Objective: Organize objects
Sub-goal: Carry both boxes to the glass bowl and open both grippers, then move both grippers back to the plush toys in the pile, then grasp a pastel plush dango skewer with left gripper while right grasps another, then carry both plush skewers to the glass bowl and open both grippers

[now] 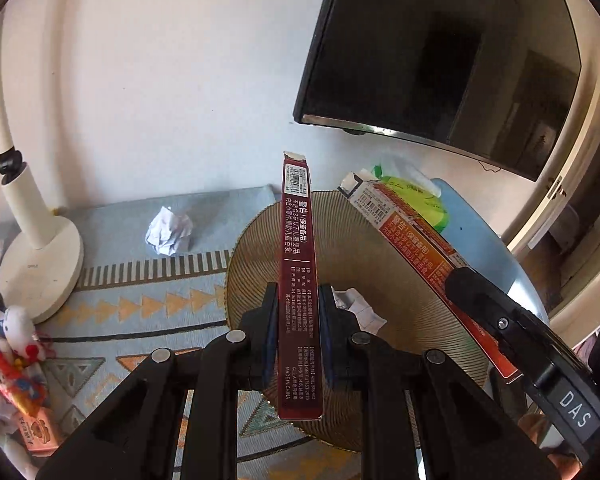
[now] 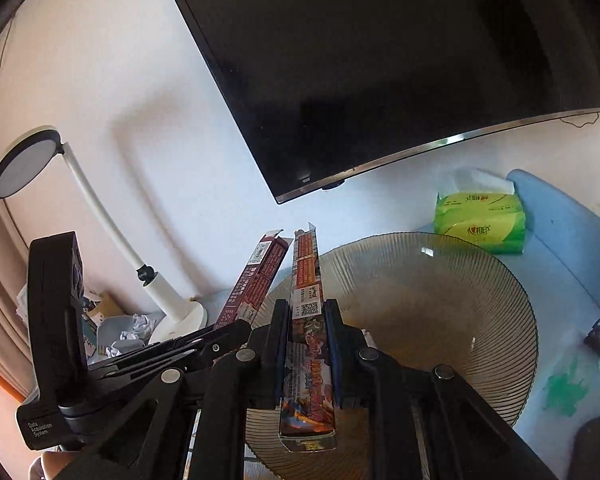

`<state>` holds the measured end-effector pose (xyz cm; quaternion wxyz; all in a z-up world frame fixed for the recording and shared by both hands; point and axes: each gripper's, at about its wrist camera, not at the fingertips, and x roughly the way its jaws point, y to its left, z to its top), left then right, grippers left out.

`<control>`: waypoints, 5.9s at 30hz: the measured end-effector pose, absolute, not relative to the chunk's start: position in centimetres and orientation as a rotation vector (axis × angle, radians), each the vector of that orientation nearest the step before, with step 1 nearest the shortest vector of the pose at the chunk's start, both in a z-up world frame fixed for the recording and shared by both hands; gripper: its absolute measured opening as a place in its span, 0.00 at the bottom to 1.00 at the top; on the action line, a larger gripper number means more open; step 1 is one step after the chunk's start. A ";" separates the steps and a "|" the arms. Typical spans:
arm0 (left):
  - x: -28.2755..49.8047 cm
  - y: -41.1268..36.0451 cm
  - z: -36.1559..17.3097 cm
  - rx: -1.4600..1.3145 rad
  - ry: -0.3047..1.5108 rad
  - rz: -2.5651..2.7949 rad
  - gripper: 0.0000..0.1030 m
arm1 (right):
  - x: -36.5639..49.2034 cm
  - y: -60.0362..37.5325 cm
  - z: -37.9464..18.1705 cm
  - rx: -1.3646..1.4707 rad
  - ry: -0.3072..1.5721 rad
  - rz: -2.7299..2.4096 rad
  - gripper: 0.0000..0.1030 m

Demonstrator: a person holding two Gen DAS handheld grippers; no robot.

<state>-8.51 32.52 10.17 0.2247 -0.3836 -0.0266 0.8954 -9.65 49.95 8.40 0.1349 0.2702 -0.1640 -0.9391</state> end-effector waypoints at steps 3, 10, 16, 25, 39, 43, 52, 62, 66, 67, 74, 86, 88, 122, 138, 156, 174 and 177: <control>-8.8 33.6 9.7 -1.066 -0.029 2.459 0.14 | -10.2 50.3 7.9 0.801 -0.476 -2.753 0.16; -9.9 34.3 7.8 -1.107 0.046 2.439 0.89 | -10.9 50.0 7.1 0.864 -0.416 -2.808 0.81; -9.2 34.0 8.6 -1.028 0.063 2.481 1.00 | -10.6 50.1 7.4 0.836 -0.466 -2.807 1.00; -8.7 31.3 10.0 -0.997 0.065 2.538 1.00 | -10.1 48.1 8.1 0.793 -0.534 -2.782 1.00; -7.7 17.6 10.0 -1.061 0.001 2.698 1.00 | -9.4 33.8 8.9 0.768 -0.410 -2.613 1.00; -7.0 12.3 10.1 -1.056 -0.035 2.772 1.00 | -8.8 29.6 8.8 0.774 -0.361 -2.554 1.00; -5.5 1.4 9.0 -1.115 -0.137 2.872 1.00 | -7.1 23.6 7.1 0.850 -0.282 -2.456 1.00; -4.4 -8.7 3.7 -1.257 -0.116 2.882 1.00 | -4.9 21.9 2.6 0.944 -0.136 -2.388 1.00; -2.9 -11.0 2.2 -1.270 -0.242 2.829 1.00 | -3.3 21.1 0.2 0.977 -0.086 -2.276 1.00; -2.5 -11.2 1.9 -1.266 -0.274 2.815 1.00 | -2.8 20.5 -0.3 0.973 -0.063 -2.242 1.00; -1.3 -9.8 0.8 -1.274 -0.417 2.701 1.00 | -0.9 14.7 -2.7 0.999 0.169 -2.137 1.00; -4.0 -7.0 -0.4 -1.368 -0.374 2.644 1.00 | -1.2 11.1 -5.1 1.086 0.439 -2.145 1.00; -3.3 -8.4 -0.4 -1.393 -0.360 2.585 1.00 | -1.6 11.7 -5.2 1.106 0.424 -2.175 1.00; -2.1 -7.6 -0.9 -1.497 -0.139 2.662 1.00 | -3.4 13.3 -4.9 1.113 0.434 -2.201 1.00; -1.6 -6.5 -1.7 -1.421 0.012 2.774 1.00 | -3.0 12.3 -4.9 1.056 0.487 -2.084 1.00; 3.5 -3.6 2.6 -1.269 -0.398 2.867 0.52 | -1.7 16.5 1.8 0.944 0.440 -1.948 0.46; -10.3 21.5 7.4 -1.189 -0.179 2.584 0.53 | -12.5 38.9 10.2 1.035 0.218 -2.463 0.47; -11.4 24.8 8.5 -1.200 -0.199 2.561 0.54 | -13.5 41.8 10.8 1.041 0.172 -2.544 0.47</control>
